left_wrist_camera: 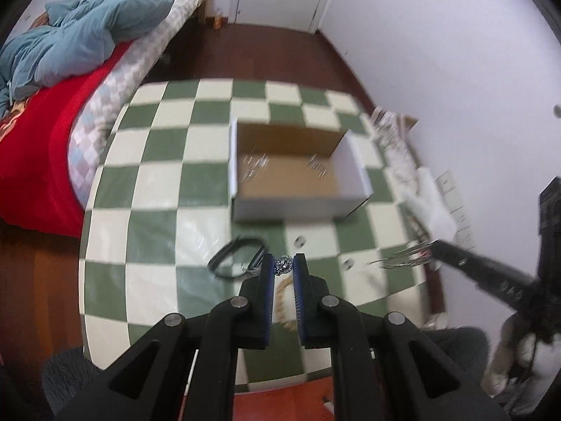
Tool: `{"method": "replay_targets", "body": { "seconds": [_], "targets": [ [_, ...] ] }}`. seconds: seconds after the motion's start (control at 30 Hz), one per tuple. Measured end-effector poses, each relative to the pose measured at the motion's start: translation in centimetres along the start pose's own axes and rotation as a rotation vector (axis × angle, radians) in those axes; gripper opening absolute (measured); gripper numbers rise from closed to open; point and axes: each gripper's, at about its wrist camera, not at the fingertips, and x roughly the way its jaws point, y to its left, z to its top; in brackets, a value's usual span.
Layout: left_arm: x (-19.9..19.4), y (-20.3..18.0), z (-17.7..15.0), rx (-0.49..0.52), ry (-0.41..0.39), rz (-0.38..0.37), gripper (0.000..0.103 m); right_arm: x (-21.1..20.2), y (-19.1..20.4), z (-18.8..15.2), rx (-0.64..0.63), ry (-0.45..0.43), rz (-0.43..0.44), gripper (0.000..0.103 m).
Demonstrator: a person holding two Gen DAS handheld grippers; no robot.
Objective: Organize jewelry
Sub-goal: 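Carry the pendant in the left tool and curb chain in the right tool over the box, then open both tools to drop the silver pieces into the box, then withdraw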
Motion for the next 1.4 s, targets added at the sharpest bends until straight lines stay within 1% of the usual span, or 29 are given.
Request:
{"method": "replay_targets", "body": {
  "seconds": [0.13,0.27,0.37,0.47,0.57,0.67,0.77,0.9,1.03,1.1,1.13,1.17,1.2,1.23,1.27,1.3,1.33,1.37,1.4],
  "targets": [
    [-2.2,-1.1,3.0,0.011,-0.05,-0.046,0.008,-1.8,1.8,1.6,-0.031,-0.038,0.021,0.008],
    [-3.7,-2.3,6.5,0.044,-0.102,-0.068,0.008,-3.6,3.5,4.0,-0.062,-0.082,0.038,0.008],
    [-3.9,-3.0,9.1,0.073,-0.126,-0.069,0.008,-4.2,4.9,6.2,-0.087,-0.107,0.043,0.008],
    [-2.9,-3.2,11.1,0.085,-0.125,-0.062,0.008,-3.7,5.8,8.2,-0.101,-0.109,0.045,0.008],
    [-0.8,-2.6,12.6,0.071,-0.095,-0.054,0.008,-2.0,6.1,10.0,-0.094,-0.086,0.051,0.008],
    [2.1,-1.6,13.3,0.046,-0.036,-0.053,0.008,0.4,6.0,11.4,-0.077,-0.049,0.058,0.008],
    [5.0,-0.8,13.4,0.022,0.03,-0.053,0.008,3.5,5.6,12.8,-0.062,0.002,0.048,0.008],
    [8.1,-0.1,13.2,-0.013,0.104,-0.062,0.008,7.2,4.8,13.6,-0.044,0.068,0.03,0.008],
    [9.9,0.4,13.1,-0.039,0.159,-0.025,0.01,10.4,3.4,13.8,-0.002,0.153,0.034,0.009],
    [10.0,0.4,13.0,-0.033,0.16,0.025,0.013,11.7,2.6,13.9,0.016,0.197,0.007,0.009],
    [10.1,0.4,13.0,-0.027,0.159,0.058,0.023,11.7,2.4,13.9,0.016,0.198,-0.004,0.012],
    [10.1,0.4,12.9,-0.016,0.157,0.099,0.043,11.7,2.2,13.9,0.005,0.192,-0.028,0.017],
    [9.9,0.4,12.9,-0.008,0.141,0.143,0.054,11.6,2.2,13.8,-0.01,0.186,-0.058,0.038],
    [9.8,0.6,12.8,-0.003,0.121,0.177,0.073,11.4,2.2,13.8,-0.028,0.176,-0.096,0.063],
    [9.4,0.7,12.7,0.006,0.092,0.208,0.079,11.2,2.3,13.7,-0.044,0.167,-0.128,0.072],
    [9.2,1.0,12.6,0.008,0.071,0.23,0.08,10.9,2.5,13.6,-0.076,0.154,-0.173,0.082],
    [9.1,1.2,12.4,0.014,0.051,0.266,0.085,10.8,2.6,13.4,-0.102,0.148,-0.22,0.084],
    [9.1,1.4,12.3,0.019,0.043,0.287,0.094,10.8,2.6,13.2,-0.12,0.146,-0.26,0.085],
    [9.1,1.7,12.0,0.019,0.035,0.3,0.098,11.0,2.6,12.9,-0.135,0.148,-0.297,0.093]
  ]
}}
